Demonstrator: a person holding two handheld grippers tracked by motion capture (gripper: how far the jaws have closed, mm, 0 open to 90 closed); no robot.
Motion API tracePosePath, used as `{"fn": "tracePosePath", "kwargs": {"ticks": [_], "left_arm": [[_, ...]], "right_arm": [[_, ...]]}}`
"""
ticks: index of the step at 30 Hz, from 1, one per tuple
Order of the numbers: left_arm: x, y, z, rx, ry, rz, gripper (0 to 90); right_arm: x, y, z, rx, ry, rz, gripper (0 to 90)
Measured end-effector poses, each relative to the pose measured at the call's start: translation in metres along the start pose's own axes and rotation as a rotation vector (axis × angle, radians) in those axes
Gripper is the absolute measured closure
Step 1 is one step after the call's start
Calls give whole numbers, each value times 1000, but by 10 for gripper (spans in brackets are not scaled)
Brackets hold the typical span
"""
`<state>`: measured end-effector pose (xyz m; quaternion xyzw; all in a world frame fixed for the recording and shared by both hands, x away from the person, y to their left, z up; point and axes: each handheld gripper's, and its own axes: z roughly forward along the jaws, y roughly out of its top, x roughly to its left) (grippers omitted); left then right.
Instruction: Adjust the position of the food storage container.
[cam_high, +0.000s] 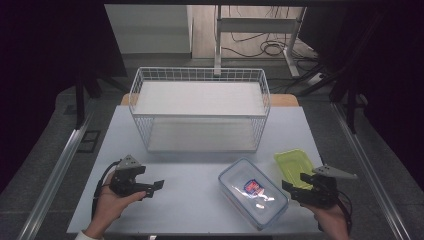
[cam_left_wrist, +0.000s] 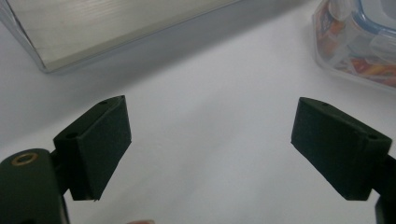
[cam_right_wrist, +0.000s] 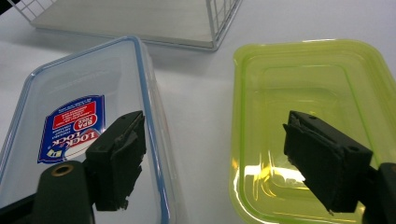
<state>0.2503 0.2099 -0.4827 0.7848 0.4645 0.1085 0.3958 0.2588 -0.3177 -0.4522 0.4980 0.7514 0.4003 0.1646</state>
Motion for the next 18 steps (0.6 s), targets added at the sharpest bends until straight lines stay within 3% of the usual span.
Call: {"fn": "tracePosePath", "kwargs": {"ticks": [4,9,14,18], "left_arm": [[1,-1,0,4,0,-6,122],[0,-2,2,12,-4,-1,123],[-5,-3,5,27,-11,19,123],[-7,-3,6,35,-14,21,123]], "right_arm": [[-1,-1,-4,-4,-14,12,267],[2,-8,-13,-8,5,21,358],[5,-18,-28,-17,17,18,580],[7,-21,-31,10,61,-1,777]]}}
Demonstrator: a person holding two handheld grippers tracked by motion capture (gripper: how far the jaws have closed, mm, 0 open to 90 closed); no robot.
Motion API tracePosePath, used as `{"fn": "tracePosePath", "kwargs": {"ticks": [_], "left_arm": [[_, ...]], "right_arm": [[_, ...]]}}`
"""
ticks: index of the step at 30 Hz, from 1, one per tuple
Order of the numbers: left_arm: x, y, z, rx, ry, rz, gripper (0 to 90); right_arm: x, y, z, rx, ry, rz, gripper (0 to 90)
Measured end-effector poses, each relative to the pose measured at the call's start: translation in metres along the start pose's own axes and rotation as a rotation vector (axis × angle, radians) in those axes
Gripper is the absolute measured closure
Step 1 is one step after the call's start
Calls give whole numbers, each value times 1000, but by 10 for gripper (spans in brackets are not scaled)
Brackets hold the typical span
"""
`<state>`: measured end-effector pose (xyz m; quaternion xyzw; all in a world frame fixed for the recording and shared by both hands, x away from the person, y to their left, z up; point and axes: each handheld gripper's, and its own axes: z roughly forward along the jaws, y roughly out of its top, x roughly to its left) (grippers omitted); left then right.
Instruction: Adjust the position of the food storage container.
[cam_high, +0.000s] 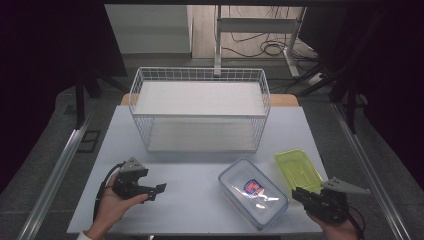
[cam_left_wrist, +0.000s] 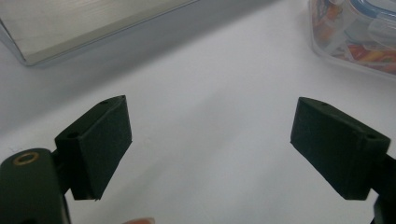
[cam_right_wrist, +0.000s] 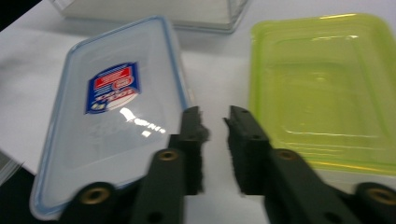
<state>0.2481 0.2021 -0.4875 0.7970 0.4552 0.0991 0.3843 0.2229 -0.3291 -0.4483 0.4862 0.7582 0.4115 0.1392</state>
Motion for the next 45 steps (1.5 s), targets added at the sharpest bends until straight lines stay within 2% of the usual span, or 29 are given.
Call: {"fn": "tracePosePath", "kwargs": {"ticks": [2,4,6,8,11,16,18,20,22,25,31,32,34,37,45], "left_arm": [[-1,1,1,4,-4,2,123],[-1,2,2,9,-5,3,123],[-1,3,4,13,-6,2,123],[-1,4,6,19,-2,-3,123],[1,5,9,25,-6,-5,125],[1,4,10,32,-8,-2,126],[0,4,9,27,-7,-2,125],[0,4,8,25,-5,-3,126],[0,3,8,25,-6,-2,125],[0,3,7,26,-5,-3,125],[-1,3,8,25,-2,-8,125],[-1,3,8,25,-3,-9,125],[-2,4,9,26,-3,-4,125],[-2,4,9,27,-5,-3,125],[2,3,9,28,-3,-12,125]], "right_arm": [[6,3,3,26,51,-28,863],[9,3,4,28,66,-38,878],[20,6,4,33,111,-72,887],[34,6,6,40,143,-104,887],[59,5,10,71,219,-172,888],[89,0,17,119,285,-246,888],[99,-4,20,150,293,-282,888],[102,-6,19,160,266,-301,888],[97,-6,14,147,246,-286,888],[80,-12,4,137,173,-237,889],[54,-33,-11,145,87,-166,890],[49,-36,-10,158,67,-152,890],[47,-36,-9,164,57,-149,890],[42,-36,-1,192,15,-147,890],[41,-26,7,196,-20,-164,891]]}}
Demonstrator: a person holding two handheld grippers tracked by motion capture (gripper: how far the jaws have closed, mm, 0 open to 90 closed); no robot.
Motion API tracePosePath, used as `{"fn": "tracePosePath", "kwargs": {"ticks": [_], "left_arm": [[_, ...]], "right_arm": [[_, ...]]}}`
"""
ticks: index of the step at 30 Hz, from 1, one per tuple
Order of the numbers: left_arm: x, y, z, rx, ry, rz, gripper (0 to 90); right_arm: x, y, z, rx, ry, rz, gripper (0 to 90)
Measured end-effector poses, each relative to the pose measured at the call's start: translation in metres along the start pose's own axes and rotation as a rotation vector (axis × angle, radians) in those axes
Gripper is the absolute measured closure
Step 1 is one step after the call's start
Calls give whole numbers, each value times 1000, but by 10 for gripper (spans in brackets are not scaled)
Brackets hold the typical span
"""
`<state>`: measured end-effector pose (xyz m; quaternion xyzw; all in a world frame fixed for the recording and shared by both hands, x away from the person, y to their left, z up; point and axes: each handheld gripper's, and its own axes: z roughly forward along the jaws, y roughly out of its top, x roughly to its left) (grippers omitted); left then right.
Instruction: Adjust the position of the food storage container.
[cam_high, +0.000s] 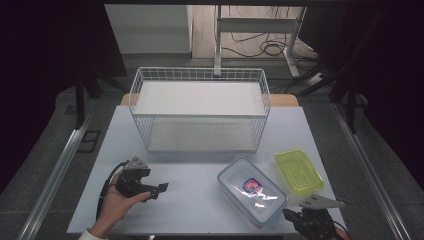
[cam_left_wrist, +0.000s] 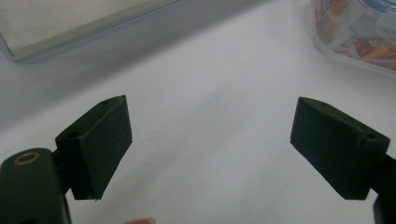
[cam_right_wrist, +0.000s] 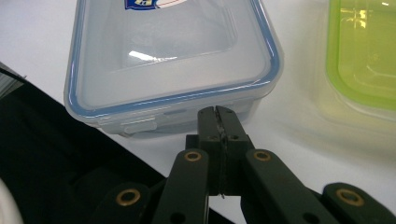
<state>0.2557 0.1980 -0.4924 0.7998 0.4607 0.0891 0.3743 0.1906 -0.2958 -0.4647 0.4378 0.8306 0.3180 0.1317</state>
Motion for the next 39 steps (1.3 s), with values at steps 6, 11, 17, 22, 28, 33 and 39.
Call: {"fn": "tracePosePath", "kwargs": {"ticks": [6,11,17,22,28,33,39], "left_arm": [[0,0,1,6,-3,2,125],[0,0,3,11,-2,4,125],[0,-1,3,13,-1,2,125],[1,-1,3,15,-2,1,125],[2,-2,3,16,-2,-2,125],[1,-2,4,21,-1,2,125],[1,-2,5,23,-1,1,125]], "right_arm": [[-1,7,6,3,12,-4,891],[0,18,15,12,17,-23,891],[2,31,25,26,29,-39,891],[3,37,31,31,32,-41,891],[3,45,37,36,36,-46,891],[3,51,42,37,39,-59,891],[3,57,47,40,40,-64,891]]}}
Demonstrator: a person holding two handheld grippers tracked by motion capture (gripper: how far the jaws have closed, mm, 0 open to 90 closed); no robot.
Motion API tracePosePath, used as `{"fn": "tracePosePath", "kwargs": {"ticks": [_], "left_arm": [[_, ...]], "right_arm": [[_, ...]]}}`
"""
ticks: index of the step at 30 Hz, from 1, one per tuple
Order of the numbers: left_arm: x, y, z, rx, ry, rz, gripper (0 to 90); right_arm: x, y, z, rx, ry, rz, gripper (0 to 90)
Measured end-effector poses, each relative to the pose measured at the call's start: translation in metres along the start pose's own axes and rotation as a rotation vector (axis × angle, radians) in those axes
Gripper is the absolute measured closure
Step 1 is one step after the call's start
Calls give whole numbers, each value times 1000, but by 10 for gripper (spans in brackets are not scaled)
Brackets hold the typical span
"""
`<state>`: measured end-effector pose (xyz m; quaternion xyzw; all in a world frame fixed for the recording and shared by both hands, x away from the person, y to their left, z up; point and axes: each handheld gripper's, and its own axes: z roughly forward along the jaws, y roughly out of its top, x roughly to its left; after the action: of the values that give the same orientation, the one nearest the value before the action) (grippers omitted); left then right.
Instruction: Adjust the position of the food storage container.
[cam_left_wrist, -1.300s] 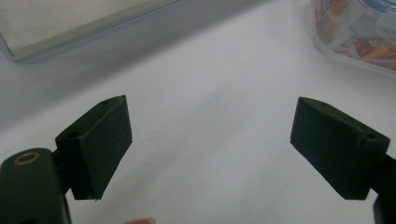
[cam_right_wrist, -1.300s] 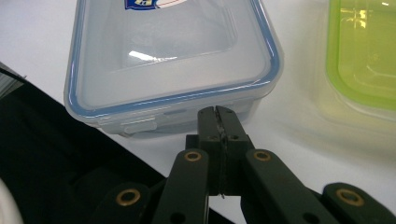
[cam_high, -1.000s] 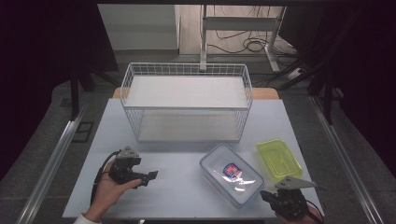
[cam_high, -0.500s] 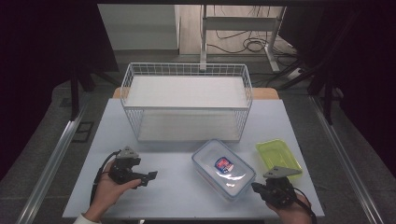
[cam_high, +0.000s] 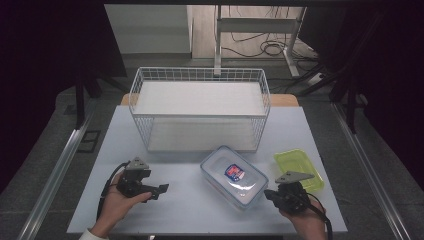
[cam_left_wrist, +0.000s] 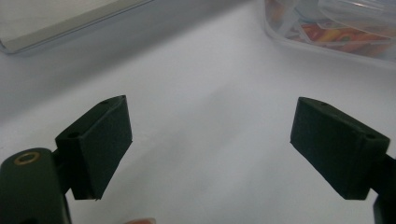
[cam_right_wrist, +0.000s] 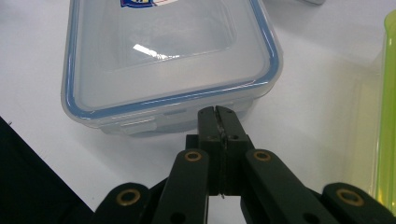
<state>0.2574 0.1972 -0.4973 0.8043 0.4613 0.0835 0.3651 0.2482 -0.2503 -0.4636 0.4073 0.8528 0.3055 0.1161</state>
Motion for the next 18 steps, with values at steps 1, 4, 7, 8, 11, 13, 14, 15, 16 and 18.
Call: {"fn": "tracePosePath", "kwargs": {"ticks": [1,4,7,8,11,13,14,15,16,18], "left_arm": [[0,0,0,-1,-2,0,125],[0,0,0,-3,-4,0,125],[1,0,1,1,-5,2,125],[1,0,1,1,-6,4,125],[1,0,1,2,-9,5,124],[1,0,1,-2,-9,2,125],[2,-1,1,4,-11,9,124],[2,-1,1,4,-11,11,125],[1,-1,1,4,-12,12,124],[1,-1,1,7,-11,14,125]], "right_arm": [[0,0,-1,-7,-3,-4,891],[4,8,-9,-40,-15,-10,891],[9,29,-10,-61,-20,-36,891],[12,35,-9,-63,-23,-44,891],[16,61,5,-65,-41,-68,891],[16,78,19,-64,-44,-65,891],[15,87,26,-58,-43,-65,891],[14,98,37,-44,-64,-74,891],[13,105,44,-30,-69,-75,891],[11,114,55,-16,-91,-78,891]]}}
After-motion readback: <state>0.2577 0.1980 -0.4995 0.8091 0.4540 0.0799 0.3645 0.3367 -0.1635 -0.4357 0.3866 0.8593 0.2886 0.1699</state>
